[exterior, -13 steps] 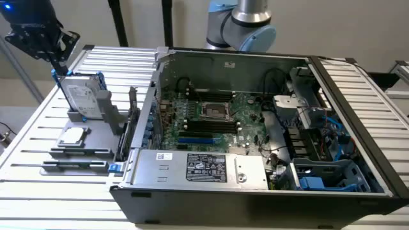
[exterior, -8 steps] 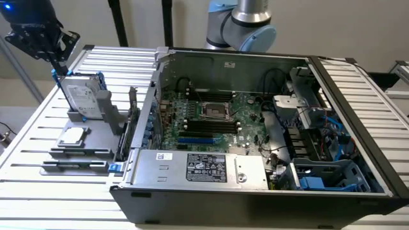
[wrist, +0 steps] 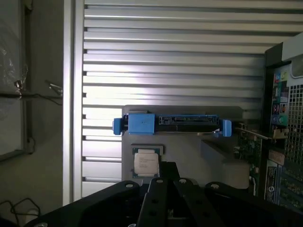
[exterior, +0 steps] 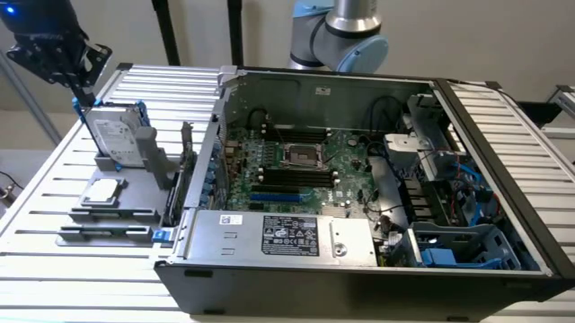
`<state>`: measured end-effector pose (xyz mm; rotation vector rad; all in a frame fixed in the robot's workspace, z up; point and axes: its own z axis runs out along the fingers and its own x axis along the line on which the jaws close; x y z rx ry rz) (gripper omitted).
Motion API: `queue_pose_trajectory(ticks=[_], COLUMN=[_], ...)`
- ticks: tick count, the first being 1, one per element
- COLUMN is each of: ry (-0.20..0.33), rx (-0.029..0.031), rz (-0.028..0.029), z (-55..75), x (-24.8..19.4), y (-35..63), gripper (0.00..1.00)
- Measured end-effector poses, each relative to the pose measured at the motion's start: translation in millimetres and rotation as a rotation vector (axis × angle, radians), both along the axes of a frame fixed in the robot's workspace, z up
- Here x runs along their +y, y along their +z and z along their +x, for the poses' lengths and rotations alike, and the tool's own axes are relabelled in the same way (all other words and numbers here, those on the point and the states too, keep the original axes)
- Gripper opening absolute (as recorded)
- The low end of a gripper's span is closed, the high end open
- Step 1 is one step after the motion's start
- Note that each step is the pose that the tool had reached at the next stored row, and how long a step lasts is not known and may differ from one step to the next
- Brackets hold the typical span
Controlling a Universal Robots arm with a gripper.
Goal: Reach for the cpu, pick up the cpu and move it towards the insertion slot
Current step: 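Pick up the cpu and move it towards the insertion slot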
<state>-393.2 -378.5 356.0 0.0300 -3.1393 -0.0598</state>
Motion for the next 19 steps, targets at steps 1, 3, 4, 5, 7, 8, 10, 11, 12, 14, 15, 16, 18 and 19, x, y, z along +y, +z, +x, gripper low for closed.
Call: queue_pose_trajectory(ticks=[1, 3, 4, 5, 7, 8, 10, 11, 12, 14, 15, 16, 18, 19], ry=[0.000, 0.000, 0.000, 0.000, 0.000, 0.000, 0.000, 0.000, 0.000, 0.000, 0.000, 0.000, 0.000, 0.000], rx=[0.0000, 0.0002, 0.0003, 0.0000, 0.0001, 0.0002, 0.0010, 0.0018, 0.0026, 0.0042, 0.0052, 0.0066, 0.0089, 0.0098], rz=[0.0001, 0.0000, 0.0000, 0.0002, 0.0002, 0.0001, 0.0001, 0.0001, 0.0001, 0.0000, -0.0001, -0.0004, -0.0022, -0.0040], z=[-0.4, -2.6, -4.1, -6.0, -10.0, -11.6, -14.9, -16.3, -17.8, -20.8, -22.1, -23.1, -24.5, -25.0], x=[-0.3, -1.9, -3.6, -5.7, -10.3, -12.7, -17.6, -19.7, -21.6, -24.6, -26.0, -27.5, -29.3, -29.7], y=[-0.8, -3.1, -4.5, -6.0, -8.1, -8.8, -10.1, -10.6, -11.1, -12.0, -12.4, -12.8, -13.5, -14.0], gripper=[0.11, 0.11, 0.11, 0.11, 0.11, 0.11, 0.11, 0.11, 0.11, 0.11, 0.11, 0.11, 0.11, 0.11])
